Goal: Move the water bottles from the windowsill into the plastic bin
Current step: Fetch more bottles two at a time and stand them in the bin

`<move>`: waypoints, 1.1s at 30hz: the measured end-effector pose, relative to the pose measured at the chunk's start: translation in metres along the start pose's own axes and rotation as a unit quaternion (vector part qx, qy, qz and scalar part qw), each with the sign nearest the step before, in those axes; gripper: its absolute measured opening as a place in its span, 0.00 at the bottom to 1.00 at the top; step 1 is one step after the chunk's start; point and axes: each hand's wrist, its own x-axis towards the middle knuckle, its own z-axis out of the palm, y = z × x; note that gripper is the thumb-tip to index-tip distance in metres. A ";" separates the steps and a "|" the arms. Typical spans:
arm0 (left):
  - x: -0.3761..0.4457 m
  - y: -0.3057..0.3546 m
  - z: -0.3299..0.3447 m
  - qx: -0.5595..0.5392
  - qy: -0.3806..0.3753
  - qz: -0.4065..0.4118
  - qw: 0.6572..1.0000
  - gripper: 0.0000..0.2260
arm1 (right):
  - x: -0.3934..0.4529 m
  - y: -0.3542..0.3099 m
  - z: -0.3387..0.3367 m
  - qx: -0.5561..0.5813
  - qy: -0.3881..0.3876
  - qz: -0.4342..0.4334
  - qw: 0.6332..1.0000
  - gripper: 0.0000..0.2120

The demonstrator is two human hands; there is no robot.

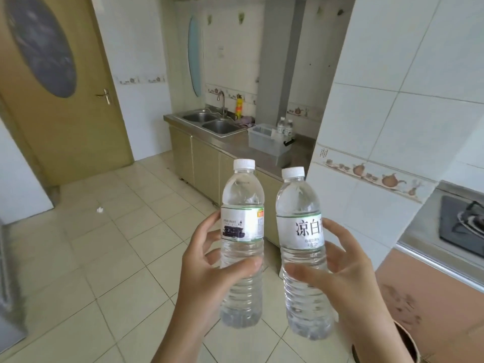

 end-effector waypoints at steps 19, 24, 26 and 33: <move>0.387 -0.078 0.063 0.026 0.045 -0.007 0.999 0.38 | 0.413 0.054 0.069 0.001 -0.033 -0.010 0.999 0.39; 0.490 -0.093 0.075 0.024 0.057 -0.016 0.998 0.40 | 0.519 0.061 0.089 -0.004 -0.053 -0.017 0.998 0.38; 0.528 -0.102 0.077 0.021 0.055 -0.018 0.998 0.39 | 0.557 0.067 0.098 -0.006 -0.055 -0.018 0.998 0.38; 0.675 -0.144 0.074 0.027 0.023 -0.022 0.999 0.39 | 0.687 0.099 0.140 -0.017 -0.013 -0.017 1.000 0.40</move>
